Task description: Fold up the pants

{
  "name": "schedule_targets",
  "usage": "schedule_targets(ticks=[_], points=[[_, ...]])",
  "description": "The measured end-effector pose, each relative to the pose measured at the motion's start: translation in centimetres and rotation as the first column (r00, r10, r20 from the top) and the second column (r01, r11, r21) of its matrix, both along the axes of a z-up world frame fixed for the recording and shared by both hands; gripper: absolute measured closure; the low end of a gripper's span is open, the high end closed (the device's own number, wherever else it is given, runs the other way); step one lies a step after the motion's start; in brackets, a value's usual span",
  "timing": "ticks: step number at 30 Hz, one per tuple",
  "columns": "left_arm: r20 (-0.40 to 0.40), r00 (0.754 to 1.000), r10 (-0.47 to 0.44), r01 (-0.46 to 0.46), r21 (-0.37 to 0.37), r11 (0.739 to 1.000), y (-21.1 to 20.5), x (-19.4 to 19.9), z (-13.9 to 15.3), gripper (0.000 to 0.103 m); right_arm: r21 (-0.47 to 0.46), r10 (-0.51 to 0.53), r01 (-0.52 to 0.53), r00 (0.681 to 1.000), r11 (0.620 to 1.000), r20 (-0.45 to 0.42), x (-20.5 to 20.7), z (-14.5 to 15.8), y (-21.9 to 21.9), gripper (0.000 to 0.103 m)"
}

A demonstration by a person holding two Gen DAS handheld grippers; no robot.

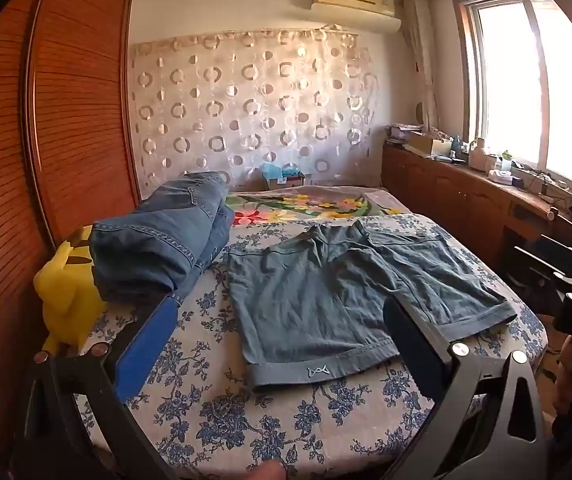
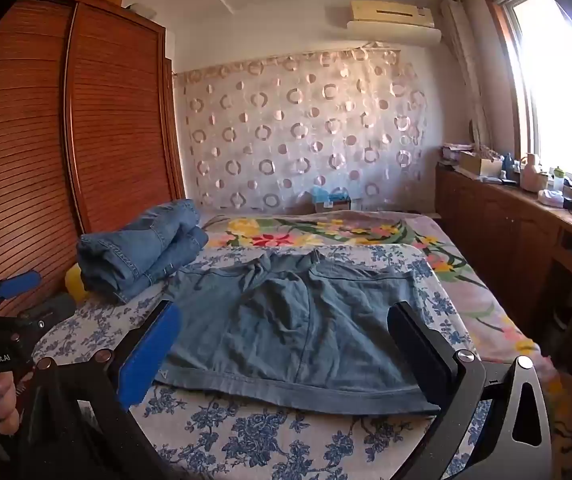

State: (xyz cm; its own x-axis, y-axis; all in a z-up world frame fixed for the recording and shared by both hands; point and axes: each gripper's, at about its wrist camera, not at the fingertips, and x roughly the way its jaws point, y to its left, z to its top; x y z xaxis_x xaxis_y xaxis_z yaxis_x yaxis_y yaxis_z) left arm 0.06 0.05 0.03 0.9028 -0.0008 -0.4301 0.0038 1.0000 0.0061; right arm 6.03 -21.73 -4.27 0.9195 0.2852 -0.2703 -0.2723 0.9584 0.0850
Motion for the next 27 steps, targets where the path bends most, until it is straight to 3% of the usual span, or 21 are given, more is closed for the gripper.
schedule_targets(ticks=[27], points=[[0.007,1.0,-0.001,0.001,0.015,1.0,0.65,-0.48,-0.32,0.0,-0.013,0.0,0.0,1.0,1.0,-0.007,-0.22,-0.12,0.1,0.0]])
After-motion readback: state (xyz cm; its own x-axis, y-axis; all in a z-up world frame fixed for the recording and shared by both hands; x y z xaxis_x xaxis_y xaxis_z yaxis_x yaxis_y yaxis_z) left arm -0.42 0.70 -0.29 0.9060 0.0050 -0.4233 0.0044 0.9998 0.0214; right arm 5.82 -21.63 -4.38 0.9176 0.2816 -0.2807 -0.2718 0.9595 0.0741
